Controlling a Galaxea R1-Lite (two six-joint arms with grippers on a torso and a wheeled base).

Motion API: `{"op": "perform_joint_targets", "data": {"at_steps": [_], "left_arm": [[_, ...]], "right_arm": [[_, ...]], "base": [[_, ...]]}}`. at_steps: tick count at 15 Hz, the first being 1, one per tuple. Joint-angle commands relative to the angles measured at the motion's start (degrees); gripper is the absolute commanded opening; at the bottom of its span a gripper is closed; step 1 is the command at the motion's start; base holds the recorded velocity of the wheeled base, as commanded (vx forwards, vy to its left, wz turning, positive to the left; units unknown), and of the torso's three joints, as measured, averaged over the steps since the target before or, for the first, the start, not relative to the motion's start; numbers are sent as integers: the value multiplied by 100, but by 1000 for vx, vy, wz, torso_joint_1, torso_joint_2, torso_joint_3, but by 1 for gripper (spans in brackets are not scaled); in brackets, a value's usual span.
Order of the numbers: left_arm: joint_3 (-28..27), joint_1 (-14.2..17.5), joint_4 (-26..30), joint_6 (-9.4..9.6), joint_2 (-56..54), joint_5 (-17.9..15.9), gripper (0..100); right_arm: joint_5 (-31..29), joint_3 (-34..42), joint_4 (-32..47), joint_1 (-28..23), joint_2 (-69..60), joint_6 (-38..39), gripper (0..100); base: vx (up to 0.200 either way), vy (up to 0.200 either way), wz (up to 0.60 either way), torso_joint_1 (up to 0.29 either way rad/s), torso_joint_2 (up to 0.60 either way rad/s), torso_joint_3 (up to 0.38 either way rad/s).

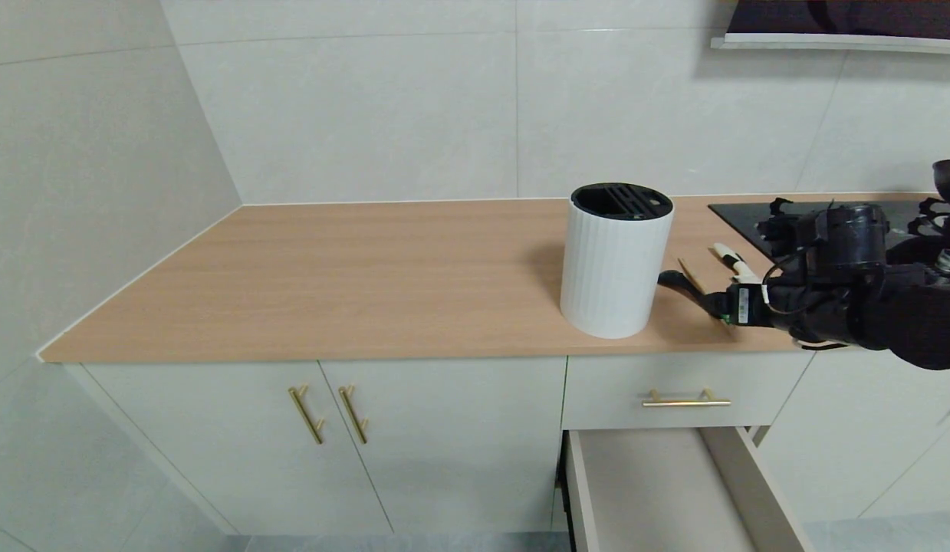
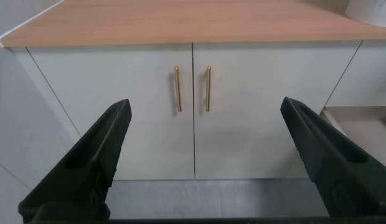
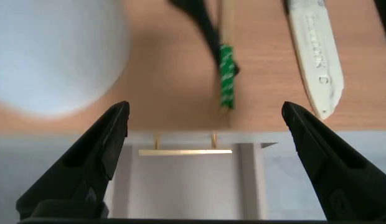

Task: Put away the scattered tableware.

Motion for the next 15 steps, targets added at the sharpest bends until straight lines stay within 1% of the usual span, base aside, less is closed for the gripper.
{"op": "perform_joint_targets", "data": {"at_steps": [1, 6, 15], "left_arm": [[0, 2, -1, -1, 9, 1, 100], [0, 2, -1, -1, 9, 1, 100], [0, 2, -1, -1, 9, 1, 100]], "right_arm": [[1, -183, 10, -142, 394, 57, 100], [1, -315, -43, -239, 851, 74, 100], [-8, -403, -52, -230, 992, 206, 100]], "base": [[0, 0, 0, 0, 0, 0], [0, 0, 0, 0, 0, 0], [0, 0, 0, 0, 0, 0]]}}
